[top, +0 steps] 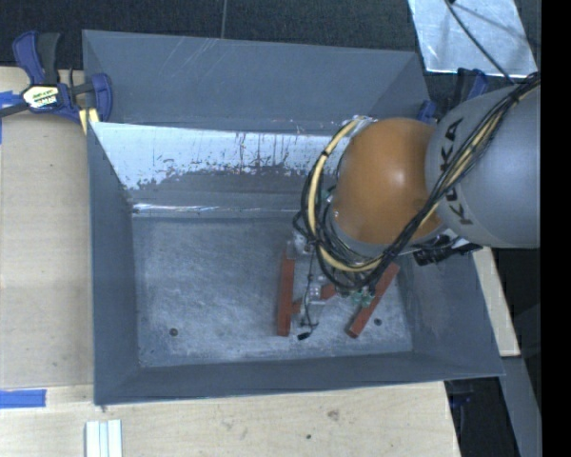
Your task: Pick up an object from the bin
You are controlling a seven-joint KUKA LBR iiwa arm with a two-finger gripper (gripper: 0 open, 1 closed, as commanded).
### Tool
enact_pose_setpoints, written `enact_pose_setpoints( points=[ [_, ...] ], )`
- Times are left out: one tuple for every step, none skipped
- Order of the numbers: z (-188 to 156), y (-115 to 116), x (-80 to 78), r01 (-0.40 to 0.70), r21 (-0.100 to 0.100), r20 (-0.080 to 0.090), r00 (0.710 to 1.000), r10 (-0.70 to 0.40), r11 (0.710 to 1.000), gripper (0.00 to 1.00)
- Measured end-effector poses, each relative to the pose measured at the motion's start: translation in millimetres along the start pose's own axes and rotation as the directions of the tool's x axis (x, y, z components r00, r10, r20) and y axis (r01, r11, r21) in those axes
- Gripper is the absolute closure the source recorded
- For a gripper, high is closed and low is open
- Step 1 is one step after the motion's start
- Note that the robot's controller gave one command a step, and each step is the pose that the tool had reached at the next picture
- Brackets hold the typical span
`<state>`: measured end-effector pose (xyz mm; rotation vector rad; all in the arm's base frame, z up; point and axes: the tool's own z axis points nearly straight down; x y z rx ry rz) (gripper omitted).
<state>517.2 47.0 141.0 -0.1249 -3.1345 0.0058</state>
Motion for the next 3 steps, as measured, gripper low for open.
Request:
enact_pose_setpoints(
  points=[
    [71.6,-14.1,-2.2,0.378,-0.003,0.003,0.926,-0.378,0.926,0.0],
    [68.7,-13.1,-4.0,0.376,-0.002,0.008,0.926,-0.376,0.926,1.0],
    [-75.3,-39.1,-3.1,0.367,0.002,0.016,0.93,-0.367,0.93,1.0]
  ],
)
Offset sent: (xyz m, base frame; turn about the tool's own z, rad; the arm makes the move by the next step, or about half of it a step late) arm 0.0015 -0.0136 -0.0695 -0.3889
